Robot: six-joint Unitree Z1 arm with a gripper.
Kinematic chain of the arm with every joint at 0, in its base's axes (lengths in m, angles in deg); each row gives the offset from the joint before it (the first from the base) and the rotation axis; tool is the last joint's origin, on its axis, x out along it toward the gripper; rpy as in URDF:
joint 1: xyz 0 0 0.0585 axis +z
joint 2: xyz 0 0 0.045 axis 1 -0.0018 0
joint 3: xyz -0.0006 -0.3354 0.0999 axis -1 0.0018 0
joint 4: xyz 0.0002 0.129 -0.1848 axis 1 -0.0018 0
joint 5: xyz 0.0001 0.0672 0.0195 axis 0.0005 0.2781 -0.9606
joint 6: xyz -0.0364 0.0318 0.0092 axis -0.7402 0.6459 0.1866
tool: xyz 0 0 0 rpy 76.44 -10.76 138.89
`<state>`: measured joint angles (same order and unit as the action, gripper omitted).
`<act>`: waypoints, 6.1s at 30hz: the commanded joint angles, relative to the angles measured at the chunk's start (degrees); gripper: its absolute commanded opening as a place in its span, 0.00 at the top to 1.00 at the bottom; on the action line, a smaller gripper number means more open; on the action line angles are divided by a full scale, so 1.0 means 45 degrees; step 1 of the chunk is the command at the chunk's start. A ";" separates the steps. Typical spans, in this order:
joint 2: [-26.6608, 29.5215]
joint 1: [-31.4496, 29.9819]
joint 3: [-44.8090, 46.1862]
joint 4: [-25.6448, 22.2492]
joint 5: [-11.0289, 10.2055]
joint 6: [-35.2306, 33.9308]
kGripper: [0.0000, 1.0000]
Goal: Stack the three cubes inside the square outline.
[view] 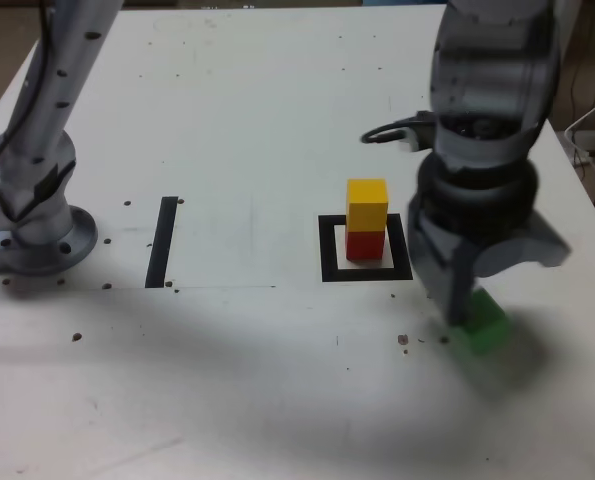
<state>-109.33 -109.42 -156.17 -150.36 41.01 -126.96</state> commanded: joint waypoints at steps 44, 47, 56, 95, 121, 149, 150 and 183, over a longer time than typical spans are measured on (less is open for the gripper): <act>-0.1309 0.0211 -0.0655 -0.0233 0.0468 -0.0054 0.23; -0.1259 0.0220 -0.0687 -0.0262 0.0653 -0.0037 0.31; -0.1107 0.0227 -0.0664 -0.0476 0.0817 0.0046 0.58; 0.1231 -0.0246 -0.0348 -0.1136 -0.0146 0.1421 0.81; 0.2709 0.2027 -0.1451 -0.5446 -0.0220 0.5720 0.81; 0.2068 0.3368 -0.0492 -0.4884 0.1224 0.6389 0.81; 0.2058 0.3373 -0.0508 -0.4831 0.1239 0.6412 0.81; 0.2705 0.3556 0.0705 -0.3722 0.1375 0.6412 0.54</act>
<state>-97.57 -93.50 -153.08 -167.29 47.14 -97.98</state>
